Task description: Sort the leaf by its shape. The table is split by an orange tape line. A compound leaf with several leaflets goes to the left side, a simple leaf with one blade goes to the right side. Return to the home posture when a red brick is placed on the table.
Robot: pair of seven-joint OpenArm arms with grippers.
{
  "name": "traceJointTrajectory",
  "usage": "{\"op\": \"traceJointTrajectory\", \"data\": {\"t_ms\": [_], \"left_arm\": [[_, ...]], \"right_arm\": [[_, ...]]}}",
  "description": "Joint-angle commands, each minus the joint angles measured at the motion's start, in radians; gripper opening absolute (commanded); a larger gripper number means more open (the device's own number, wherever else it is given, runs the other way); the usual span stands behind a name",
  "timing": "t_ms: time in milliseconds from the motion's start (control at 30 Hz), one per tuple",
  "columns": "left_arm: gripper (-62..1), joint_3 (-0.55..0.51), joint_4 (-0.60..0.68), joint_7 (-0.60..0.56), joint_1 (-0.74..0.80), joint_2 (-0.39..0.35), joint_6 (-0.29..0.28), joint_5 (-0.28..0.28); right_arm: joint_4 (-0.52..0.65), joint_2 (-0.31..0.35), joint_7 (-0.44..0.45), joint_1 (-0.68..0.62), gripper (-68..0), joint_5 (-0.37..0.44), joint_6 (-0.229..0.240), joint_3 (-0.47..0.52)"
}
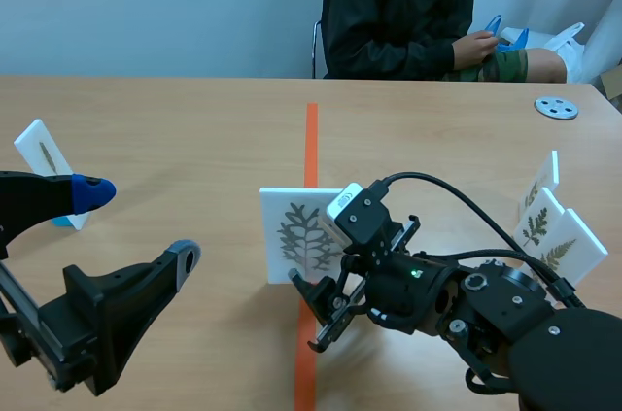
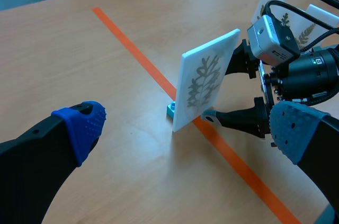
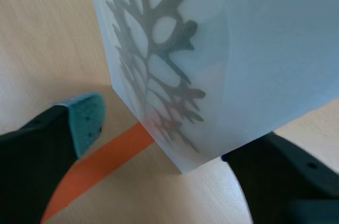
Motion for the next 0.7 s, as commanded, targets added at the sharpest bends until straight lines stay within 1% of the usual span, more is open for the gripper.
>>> {"op": "traceJointTrajectory", "data": {"t_ms": [0,100,267,533,667], "left_arm": [[1.4,-0.005,0.006,-0.016,-0.003,0.003,0.005,-0.010],[1.4,-0.005,0.006,-0.016,-0.003,0.003,0.005,-0.010],[1.4,-0.005,0.006,-0.016,-0.003,0.003,0.005,-0.010],[1.4,-0.005,0.006,-0.016,-0.003,0.003,0.005,-0.010],[1.4,-0.005,0.006,-0.016,-0.003,0.003,0.005,-0.010]], "right_arm": [[0.019,0.006,0.011,0.014,-35.6,0.010,0.000,0.005],[0.019,0.006,0.011,0.014,-42.9,0.010,0.000,0.005],[0.019,0.006,0.011,0.014,-49.8,0.010,0.000,0.005],[0.020,0.006,0.019,0.010,-65.7,0.010,0.001,0.005],[0.021,0.006,0.034,0.009,-66.2,0.010,0.001,0.006]]}}
